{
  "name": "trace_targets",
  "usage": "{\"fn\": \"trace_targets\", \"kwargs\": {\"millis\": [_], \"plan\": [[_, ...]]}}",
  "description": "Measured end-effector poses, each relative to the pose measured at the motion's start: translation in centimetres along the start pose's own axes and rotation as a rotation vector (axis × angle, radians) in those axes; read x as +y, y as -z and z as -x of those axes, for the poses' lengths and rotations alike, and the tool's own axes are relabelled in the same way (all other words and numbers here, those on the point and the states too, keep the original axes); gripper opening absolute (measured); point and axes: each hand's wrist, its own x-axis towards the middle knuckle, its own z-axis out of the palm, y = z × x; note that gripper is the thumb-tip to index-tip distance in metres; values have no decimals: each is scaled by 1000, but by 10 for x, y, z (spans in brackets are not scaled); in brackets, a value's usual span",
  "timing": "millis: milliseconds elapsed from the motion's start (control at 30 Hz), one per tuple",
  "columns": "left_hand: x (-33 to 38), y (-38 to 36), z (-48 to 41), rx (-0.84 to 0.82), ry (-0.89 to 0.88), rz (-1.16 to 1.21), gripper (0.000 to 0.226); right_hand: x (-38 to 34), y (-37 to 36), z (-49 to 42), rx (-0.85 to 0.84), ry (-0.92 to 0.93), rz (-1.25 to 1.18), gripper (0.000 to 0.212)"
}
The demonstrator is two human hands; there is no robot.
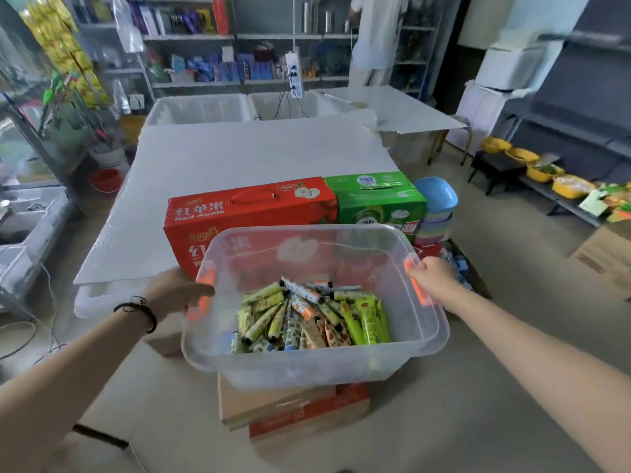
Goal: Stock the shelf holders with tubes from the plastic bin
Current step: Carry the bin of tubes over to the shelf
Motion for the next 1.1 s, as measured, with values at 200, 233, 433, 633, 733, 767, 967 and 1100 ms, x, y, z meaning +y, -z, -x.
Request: {"fn": "trace_targets", "kwargs": {"millis": [200,233,433,633,733,767,967,1100], "plan": [[70,-9,-15,-34,-174,-17,37,38,48,8,195,-103,-98,43],[84,-14,-17,-45,-207,-12,35,46,57,8,222,-129,-122,43],[174,-57,-29,-134,-342,-41,36,100,117,4,354,-220,-192,37],[277,-120,-33,-221,-397,-62,35,169,178,-24,444,-342,-153,42],[331,-161,-36,-242,-415,-84,36,211,207,-45,480,-384,-150,42],[349,-176,-38,-247,-422,-89,37,227,216,-53,489,-389,-147,42],[456,-265,-45,-271,-426,-124,46,314,279,-118,509,-430,-185,50],[524,-316,-52,-277,-472,-90,48,363,328,-168,512,-464,-202,48]]}}
